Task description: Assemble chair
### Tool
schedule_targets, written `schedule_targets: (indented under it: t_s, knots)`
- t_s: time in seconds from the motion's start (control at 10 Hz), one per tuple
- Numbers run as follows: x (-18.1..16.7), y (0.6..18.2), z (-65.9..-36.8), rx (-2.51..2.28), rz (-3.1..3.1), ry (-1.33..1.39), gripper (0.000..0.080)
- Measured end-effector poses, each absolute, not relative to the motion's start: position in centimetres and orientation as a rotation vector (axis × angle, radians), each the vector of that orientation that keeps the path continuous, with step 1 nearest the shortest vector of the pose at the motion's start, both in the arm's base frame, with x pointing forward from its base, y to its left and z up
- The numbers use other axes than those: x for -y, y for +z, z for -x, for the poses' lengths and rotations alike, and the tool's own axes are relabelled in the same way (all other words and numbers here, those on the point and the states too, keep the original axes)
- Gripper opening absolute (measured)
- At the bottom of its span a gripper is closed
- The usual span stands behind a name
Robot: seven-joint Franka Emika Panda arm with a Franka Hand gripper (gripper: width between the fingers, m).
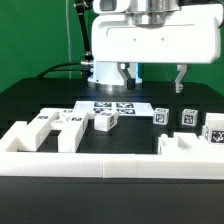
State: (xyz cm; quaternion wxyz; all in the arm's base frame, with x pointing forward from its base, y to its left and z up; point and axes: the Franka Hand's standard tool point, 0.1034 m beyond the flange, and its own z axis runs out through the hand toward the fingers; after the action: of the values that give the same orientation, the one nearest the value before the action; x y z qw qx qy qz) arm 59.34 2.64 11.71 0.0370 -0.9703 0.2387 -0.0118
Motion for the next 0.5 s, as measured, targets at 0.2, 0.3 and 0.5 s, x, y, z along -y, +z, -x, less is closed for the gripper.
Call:
schedule_targets:
  t_s: [0.2,0.3,0.5]
  knots:
    - [-2.6,11.7,-59.3,-0.734,2.979,-0.035,0.0649]
    - [-1.9,11.5,-58.7,-0.715,2.981,-0.028,0.0649]
    - [2.1,10.7,-54.9,-0.724,2.990,0.015,0.0649]
